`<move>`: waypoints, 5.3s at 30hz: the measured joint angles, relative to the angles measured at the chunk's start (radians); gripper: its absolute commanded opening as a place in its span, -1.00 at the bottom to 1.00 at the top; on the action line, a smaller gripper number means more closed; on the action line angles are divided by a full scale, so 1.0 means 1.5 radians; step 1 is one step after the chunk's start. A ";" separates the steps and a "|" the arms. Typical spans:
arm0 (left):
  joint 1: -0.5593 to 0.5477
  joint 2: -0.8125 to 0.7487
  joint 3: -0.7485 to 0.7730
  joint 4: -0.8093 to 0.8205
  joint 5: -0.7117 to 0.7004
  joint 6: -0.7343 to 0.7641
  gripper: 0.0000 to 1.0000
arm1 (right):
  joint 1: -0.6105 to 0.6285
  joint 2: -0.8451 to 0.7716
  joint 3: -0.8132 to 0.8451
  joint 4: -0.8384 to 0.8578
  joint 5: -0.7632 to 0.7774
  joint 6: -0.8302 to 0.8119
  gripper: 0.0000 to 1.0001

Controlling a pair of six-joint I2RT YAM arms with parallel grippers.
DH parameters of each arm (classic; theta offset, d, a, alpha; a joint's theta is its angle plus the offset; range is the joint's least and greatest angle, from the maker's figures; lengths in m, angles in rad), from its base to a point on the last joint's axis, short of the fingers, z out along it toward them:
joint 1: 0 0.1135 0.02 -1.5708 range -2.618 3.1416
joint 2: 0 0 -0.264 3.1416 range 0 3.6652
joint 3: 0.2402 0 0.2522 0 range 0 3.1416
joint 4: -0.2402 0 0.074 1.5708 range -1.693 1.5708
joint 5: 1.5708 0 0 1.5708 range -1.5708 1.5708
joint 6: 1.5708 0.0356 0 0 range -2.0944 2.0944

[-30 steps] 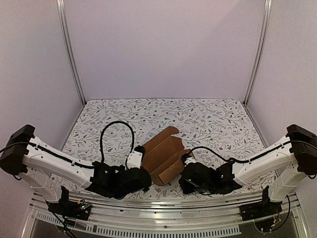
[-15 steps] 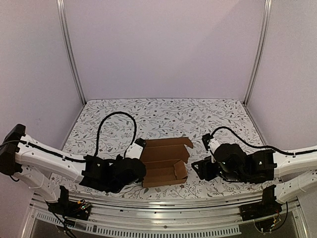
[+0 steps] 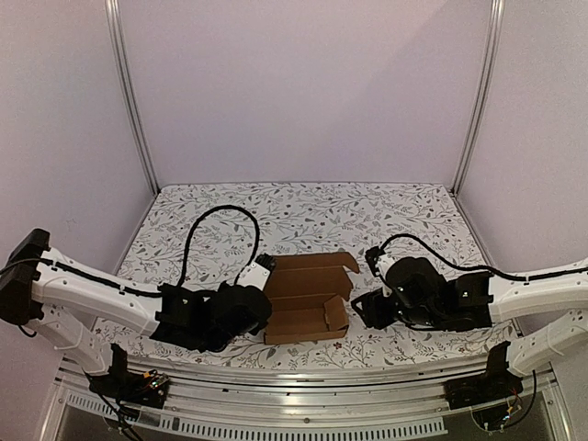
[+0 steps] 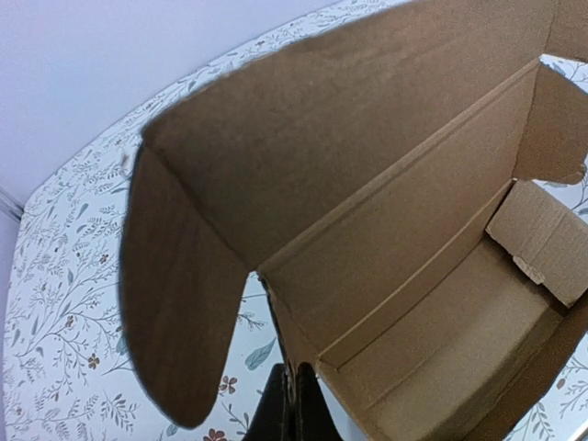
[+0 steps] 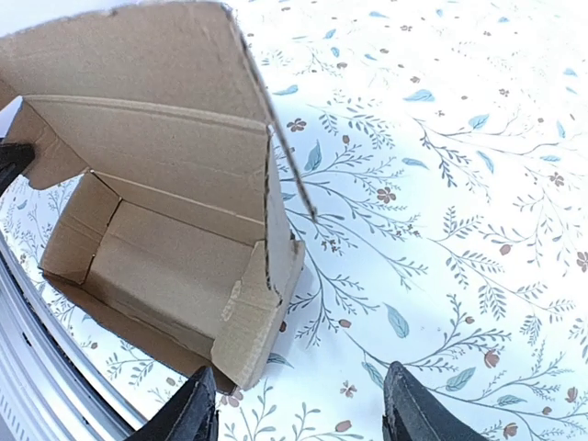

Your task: Fold the paper box

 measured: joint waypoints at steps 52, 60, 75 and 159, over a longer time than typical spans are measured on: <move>0.035 0.062 0.014 0.051 0.060 -0.242 -1.00 | 0.123 0.238 0.054 0.215 0.283 0.041 -1.00; 0.019 0.073 0.000 0.063 0.054 -0.281 -1.00 | 0.182 0.252 0.036 0.225 0.347 0.067 -1.00; -0.072 0.092 -0.012 0.043 -0.055 -0.359 -1.00 | 0.224 0.266 0.023 0.234 0.412 0.121 -0.87; -0.251 0.445 0.242 -0.282 -0.358 -0.731 0.41 | 0.075 0.382 0.241 0.084 0.119 0.063 -1.00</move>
